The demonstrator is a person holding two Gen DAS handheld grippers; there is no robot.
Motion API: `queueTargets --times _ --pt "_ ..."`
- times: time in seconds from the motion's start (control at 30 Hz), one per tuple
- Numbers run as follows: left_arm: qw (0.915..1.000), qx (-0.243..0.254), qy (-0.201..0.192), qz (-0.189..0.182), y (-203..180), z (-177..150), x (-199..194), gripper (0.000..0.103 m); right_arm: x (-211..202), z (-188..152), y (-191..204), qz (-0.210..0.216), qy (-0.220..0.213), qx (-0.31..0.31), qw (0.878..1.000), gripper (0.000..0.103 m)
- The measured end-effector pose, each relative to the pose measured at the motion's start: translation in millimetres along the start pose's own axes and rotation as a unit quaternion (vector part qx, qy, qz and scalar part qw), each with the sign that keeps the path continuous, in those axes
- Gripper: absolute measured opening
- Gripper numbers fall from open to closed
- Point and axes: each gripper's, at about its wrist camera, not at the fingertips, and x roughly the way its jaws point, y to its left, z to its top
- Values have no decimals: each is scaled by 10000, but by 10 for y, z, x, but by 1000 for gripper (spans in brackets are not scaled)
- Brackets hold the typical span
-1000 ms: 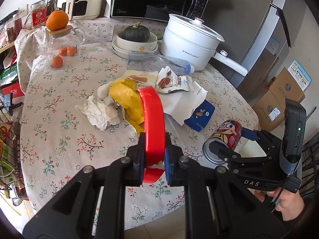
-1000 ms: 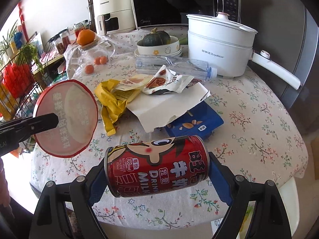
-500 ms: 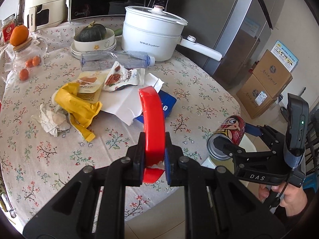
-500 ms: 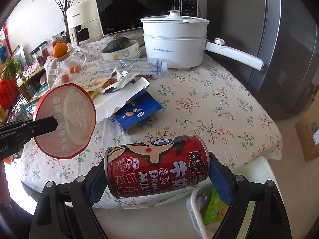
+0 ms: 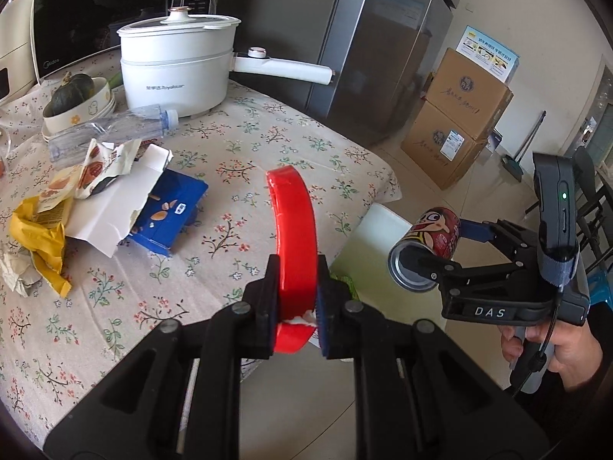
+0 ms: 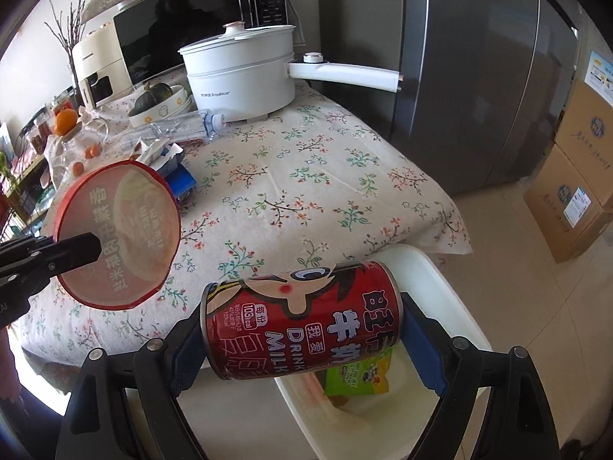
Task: Collect trash
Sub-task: 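Carry the red lid with the left tool while the right tool carries the can to the bin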
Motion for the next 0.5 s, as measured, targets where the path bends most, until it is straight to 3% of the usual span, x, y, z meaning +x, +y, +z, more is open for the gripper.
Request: queueTargets --times 0.5 --pt "9947 816 300 -546 -794 -134 575 18 -42 -340 -892 -531 522 950 9927 90"
